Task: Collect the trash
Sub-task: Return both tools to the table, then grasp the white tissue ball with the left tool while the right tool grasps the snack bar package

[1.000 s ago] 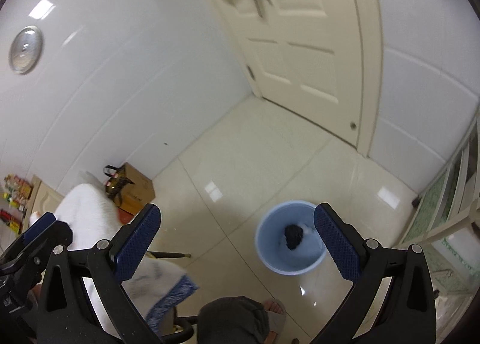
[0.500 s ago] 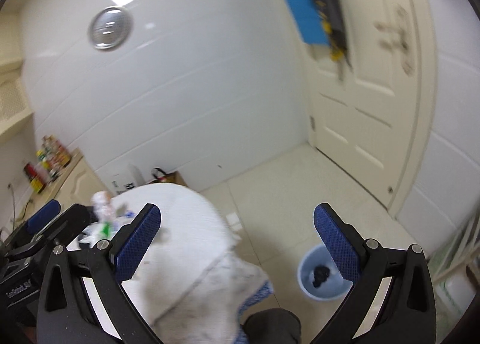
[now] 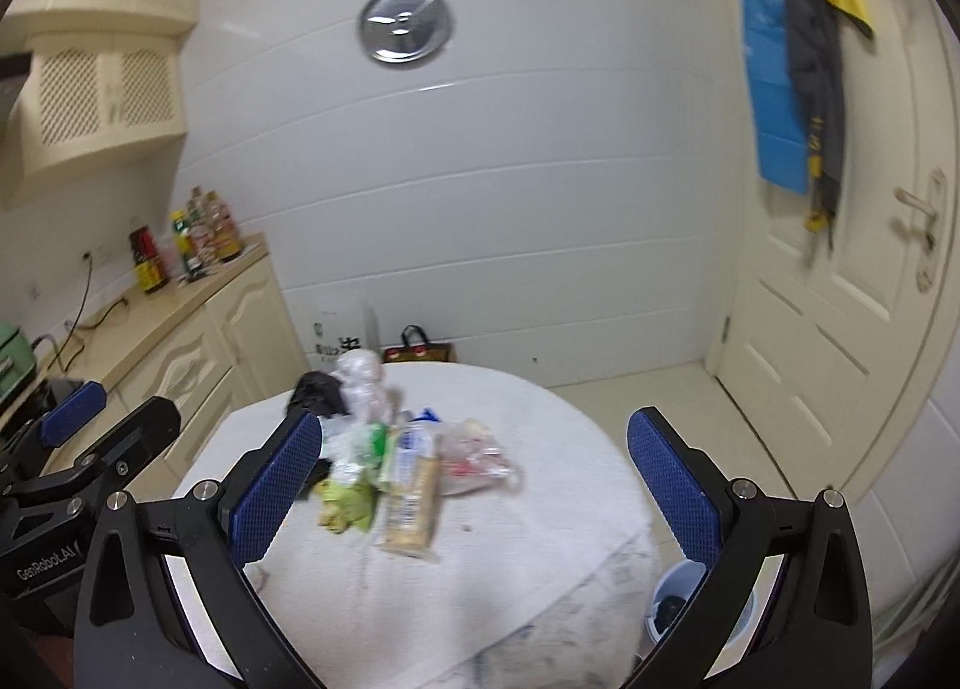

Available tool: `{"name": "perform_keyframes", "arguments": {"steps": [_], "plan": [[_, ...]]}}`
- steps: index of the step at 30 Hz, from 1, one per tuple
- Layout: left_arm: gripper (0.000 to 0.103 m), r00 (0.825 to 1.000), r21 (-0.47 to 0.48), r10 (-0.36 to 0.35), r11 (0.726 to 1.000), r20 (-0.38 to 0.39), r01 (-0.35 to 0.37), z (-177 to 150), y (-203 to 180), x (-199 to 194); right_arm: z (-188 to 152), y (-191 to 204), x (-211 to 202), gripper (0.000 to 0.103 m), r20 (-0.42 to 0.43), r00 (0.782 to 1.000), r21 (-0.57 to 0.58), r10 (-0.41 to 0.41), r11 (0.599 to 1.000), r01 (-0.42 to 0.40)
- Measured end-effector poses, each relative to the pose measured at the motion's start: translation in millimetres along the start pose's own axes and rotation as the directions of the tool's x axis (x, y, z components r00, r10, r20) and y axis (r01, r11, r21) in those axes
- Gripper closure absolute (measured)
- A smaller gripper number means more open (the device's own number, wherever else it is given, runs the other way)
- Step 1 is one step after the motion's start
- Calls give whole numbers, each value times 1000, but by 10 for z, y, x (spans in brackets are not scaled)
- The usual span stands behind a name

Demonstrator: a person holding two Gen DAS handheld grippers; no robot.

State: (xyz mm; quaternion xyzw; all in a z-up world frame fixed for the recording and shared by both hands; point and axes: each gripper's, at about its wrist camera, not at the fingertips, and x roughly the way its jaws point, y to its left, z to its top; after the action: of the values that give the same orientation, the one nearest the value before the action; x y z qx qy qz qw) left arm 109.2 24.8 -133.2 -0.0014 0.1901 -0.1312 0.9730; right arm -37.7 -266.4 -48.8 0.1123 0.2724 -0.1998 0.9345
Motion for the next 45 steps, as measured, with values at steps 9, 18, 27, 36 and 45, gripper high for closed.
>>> {"name": "perform_keyframes", "arguments": {"steps": [9,18,27,36,45], "plan": [[0,993,-44,94,994,-77,-98,-511,445,-381,-230,452,148,0,-53,998,-73,34,997,-38],[0,964,-36,119,991,-239,-132,-878,248,-150,-489,632,384,0,-140,990,-104,26,994,-40],[3,916,-50,148,983,-372,-179,-926,-21,354,-742,617,706,0,-222,975,-90,-7,996,-13],[47,859,-69,99,986,-502,-155,-729,-129,1010,-838,553,976,0,-270,963,-85,-22,996,-1],[74,876,-75,72,990,-476,-123,-575,-149,1242,-919,459,1341,0,-328,945,-53,-5,999,-13]]}}
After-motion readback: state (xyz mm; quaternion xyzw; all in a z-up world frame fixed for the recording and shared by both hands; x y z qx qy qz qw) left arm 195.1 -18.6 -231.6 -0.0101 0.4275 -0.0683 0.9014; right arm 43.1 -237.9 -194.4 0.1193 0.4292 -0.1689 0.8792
